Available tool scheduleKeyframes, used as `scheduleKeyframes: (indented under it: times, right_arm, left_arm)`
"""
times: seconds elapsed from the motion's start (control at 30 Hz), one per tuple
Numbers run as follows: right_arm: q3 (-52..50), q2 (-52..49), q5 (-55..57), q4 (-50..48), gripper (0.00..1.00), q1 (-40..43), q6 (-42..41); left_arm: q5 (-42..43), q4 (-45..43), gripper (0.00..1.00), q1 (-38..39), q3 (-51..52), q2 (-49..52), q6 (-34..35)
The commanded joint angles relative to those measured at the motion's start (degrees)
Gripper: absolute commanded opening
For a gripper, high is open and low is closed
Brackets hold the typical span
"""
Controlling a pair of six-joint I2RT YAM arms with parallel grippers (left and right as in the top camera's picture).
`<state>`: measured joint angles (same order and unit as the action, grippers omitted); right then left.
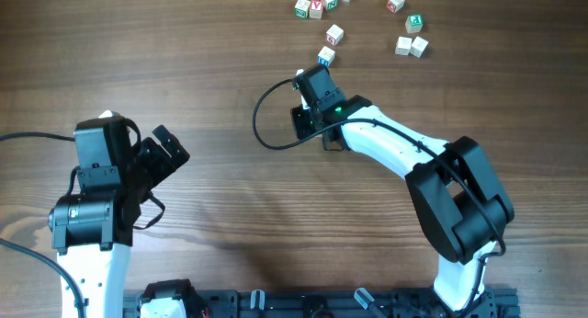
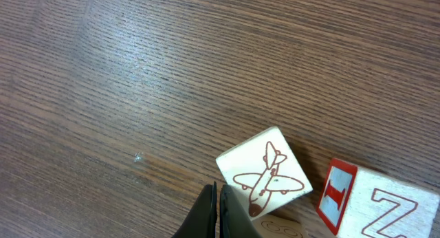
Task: Form a circle
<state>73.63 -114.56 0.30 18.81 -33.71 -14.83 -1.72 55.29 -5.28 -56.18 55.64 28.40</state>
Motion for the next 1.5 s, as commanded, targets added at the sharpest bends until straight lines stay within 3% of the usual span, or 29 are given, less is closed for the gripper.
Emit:
scheduleKeyframes:
  times: [0.0,0.97,1.3,1.47]
  right_arm:
    - [0.50,-0.96,1.40,0.09,0.05,-0.17,0.87]
    - [0.50,-0.96,1.27,0.20,0.05,-0.17,0.92]
    - [0.68,1.92,-4.68,-0.26,0.05,-0.20,1.31]
    - [0.68,6.03,4.22,0.31,0.05,-0.11,-1.01]
  left_arm:
    - [-0.74,-0.13,1.00,-0.31,0.15,0.04,0.39]
    - [-0.74,-0.13,1.00,-0.31,0.15,0.04,0.39]
    - [-0.74,-0.13,1.00,-0.31,0.15,0.04,0.39]
    - [-0.74,-0.13,1.00,-0.31,0.15,0.04,0.39]
